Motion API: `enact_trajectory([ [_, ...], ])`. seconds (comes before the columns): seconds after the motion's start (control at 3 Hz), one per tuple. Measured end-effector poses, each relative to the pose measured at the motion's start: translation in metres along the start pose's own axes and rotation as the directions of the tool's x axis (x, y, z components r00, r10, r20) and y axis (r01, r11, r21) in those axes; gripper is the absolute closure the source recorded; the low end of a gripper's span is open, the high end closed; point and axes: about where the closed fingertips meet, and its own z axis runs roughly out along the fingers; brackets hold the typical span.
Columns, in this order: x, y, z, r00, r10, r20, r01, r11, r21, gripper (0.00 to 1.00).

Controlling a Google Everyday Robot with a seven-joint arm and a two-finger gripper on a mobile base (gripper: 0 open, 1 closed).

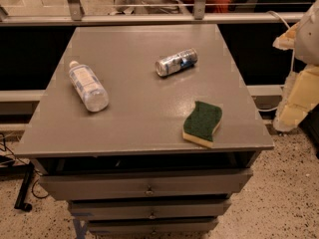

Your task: Place blue plastic bottle upright

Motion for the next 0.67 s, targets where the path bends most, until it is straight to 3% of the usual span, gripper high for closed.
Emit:
enact_trajectory([
  [0.33, 0.000, 0.000, 0.000, 1.000, 0.000, 0.000, 0.000, 1.0000, 0.000, 0.00],
  [0.67, -0.021, 0.000, 0.005, 0.999, -0.014, 0.034, 0.014, 0.9999, -0.002, 0.00],
])
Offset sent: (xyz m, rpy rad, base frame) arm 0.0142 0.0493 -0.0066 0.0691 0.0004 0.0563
